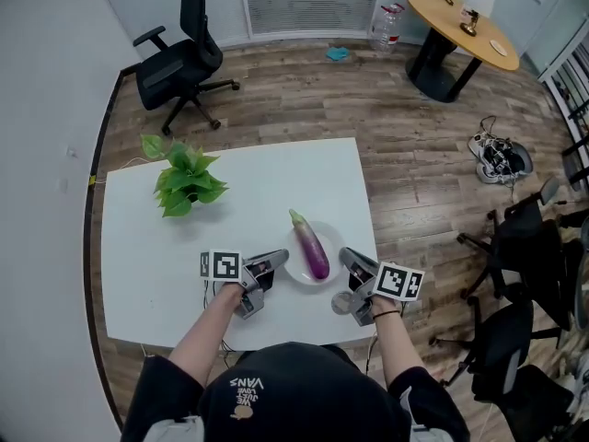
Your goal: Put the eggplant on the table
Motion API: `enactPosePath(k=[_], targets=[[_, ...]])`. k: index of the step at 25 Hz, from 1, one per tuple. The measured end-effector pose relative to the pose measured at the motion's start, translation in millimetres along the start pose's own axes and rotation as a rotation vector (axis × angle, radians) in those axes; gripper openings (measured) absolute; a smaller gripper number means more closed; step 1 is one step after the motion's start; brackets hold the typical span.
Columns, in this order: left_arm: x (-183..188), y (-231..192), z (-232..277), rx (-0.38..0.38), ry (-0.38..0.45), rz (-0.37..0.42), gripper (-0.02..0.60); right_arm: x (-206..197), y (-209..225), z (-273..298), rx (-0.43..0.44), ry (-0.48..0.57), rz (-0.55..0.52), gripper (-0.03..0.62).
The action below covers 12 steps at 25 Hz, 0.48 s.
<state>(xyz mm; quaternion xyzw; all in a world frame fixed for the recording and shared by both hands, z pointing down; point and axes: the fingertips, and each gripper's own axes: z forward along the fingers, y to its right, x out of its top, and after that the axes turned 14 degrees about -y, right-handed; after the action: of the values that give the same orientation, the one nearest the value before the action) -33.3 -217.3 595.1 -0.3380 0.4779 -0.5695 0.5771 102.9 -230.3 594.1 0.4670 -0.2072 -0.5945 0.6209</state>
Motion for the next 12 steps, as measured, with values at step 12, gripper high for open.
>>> enactPosePath(k=[12], targets=[[13.5,-40.1,17.6,0.050,-0.014,-0.060,0.025,10.9,36.8,26.3,-0.037,-0.060,0.026,0.035]])
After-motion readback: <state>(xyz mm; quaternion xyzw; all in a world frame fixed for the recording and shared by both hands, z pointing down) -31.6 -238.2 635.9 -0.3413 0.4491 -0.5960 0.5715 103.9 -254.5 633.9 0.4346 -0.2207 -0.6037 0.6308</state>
